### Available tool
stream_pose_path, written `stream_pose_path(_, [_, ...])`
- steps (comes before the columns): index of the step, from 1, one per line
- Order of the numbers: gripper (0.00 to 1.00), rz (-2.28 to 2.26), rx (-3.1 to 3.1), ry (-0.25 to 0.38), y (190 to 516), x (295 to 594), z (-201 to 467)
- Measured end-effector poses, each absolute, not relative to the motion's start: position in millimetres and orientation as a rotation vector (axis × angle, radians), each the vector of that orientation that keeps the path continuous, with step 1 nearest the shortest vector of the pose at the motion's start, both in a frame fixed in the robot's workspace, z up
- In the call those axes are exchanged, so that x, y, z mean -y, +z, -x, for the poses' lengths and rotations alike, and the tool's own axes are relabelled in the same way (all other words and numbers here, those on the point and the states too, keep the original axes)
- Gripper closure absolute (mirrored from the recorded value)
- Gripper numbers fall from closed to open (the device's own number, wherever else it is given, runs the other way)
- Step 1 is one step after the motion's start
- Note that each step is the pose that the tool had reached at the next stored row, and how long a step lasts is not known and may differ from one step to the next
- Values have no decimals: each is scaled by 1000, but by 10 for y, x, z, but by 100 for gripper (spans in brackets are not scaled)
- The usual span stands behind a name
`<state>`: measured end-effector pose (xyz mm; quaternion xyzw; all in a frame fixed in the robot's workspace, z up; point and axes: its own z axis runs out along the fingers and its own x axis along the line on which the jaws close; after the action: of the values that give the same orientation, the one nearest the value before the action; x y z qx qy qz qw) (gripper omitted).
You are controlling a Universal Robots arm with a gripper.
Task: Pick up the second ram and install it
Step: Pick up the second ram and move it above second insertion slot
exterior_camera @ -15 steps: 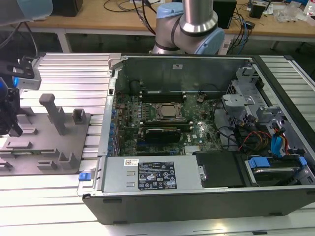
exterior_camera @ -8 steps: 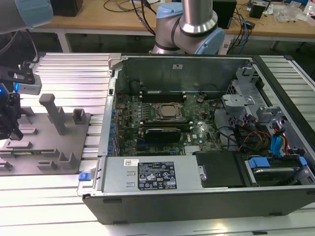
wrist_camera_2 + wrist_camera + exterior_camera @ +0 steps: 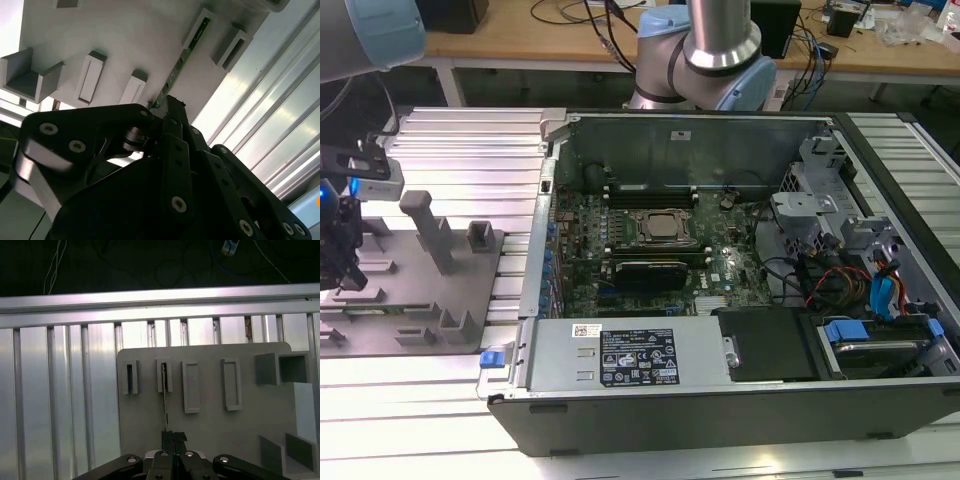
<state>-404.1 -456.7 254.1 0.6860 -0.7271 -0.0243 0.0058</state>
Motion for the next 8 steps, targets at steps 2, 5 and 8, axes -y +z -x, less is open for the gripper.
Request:
stream_pose_path(2, [92, -2147, 2276, -76, 2513, 4591, 4041])
stream_pose_path(5, [92, -2147, 2276, -76, 2423, 4598, 4041])
stream_pose_path(8, [92, -2151, 2276, -72, 2379, 4595, 4067])
